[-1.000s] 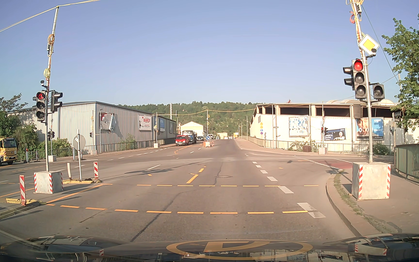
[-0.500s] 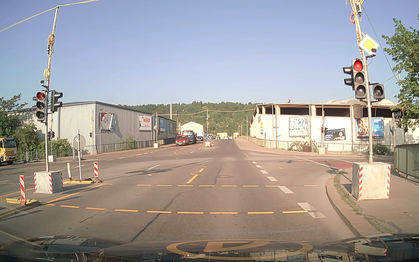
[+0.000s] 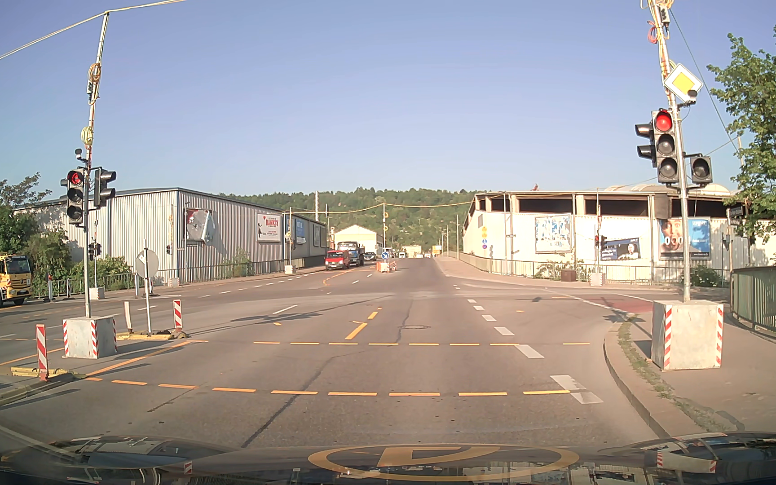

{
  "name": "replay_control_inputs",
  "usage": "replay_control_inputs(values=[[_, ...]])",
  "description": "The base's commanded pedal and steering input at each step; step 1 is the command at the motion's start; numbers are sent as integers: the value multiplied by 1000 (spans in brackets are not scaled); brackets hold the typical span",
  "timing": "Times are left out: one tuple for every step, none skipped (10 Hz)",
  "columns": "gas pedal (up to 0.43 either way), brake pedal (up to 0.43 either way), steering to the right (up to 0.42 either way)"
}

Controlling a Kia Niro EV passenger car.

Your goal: Follow the waypoints while adhering to traffic rules and regulations

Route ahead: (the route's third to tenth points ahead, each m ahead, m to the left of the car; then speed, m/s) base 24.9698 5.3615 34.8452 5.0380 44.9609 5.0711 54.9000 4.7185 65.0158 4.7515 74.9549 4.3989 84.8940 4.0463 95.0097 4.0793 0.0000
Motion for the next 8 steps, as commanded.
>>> replay_control_inputs(values=[[0,299,-3],[0,299,-3],[0,299,-3],[0,305,-3],[0,305,-3],[0,305,-3],[0,299,-3],[0,305,-3]])
